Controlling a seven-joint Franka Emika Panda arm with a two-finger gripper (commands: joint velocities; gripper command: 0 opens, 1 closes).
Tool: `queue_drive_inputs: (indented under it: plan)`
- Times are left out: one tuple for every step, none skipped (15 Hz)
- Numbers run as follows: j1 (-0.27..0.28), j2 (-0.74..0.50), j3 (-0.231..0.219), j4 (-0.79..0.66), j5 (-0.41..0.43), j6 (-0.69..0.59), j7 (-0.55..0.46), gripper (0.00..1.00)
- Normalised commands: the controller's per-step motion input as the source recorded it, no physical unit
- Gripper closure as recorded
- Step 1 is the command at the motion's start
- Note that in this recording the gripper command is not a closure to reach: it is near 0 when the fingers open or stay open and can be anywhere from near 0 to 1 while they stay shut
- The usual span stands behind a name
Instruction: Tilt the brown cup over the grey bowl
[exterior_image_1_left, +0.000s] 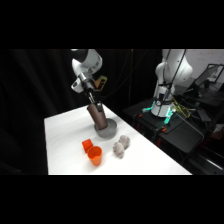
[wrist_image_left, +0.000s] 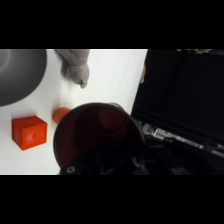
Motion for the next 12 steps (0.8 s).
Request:
queue_drive_inputs:
  plan:
    - [-0.217, 0.45, 0.057, 0.57, 0.377, -0.7, -0.3, 0.08]
    - [-0.207, 0.42, 0.062, 0.53, 0.366, -0.69, -0.28, 0.08]
    - [-0.198, 0.39, 0.064, 0.5, 0.343, -0.69, -0.26, 0.08]
    - [-0.191, 0.36, 0.065, 0.47, 0.332, -0.68, -0.26, 0.08]
    - [-0.177, 0.33, 0.06, 0.43, 0.307, -0.65, -0.24, 0.08]
    - [-0.126, 0.27, 0.039, 0.37, 0.228, -0.55, -0.19, 0.08]
    - [-0.032, 0.13, 0.008, 0.25, 0.13, -0.36, -0.11, 0.08]
    - [0.082, -0.05, -0.034, 0.1, 0.021, -0.12, 0.01, 0.08]
    - [0.203, -0.26, -0.074, -0.07, -0.087, 0.13, 0.11, 0.08]
    - [0.302, -0.44, -0.097, -0.22, -0.159, 0.36, 0.18, 0.08]
    - [0.389, -0.62, -0.104, -0.37, -0.229, 0.56, 0.24, 0.08]
    - [0.409, -0.7, -0.088, -0.45, -0.271, 0.64, 0.26, 0.08]
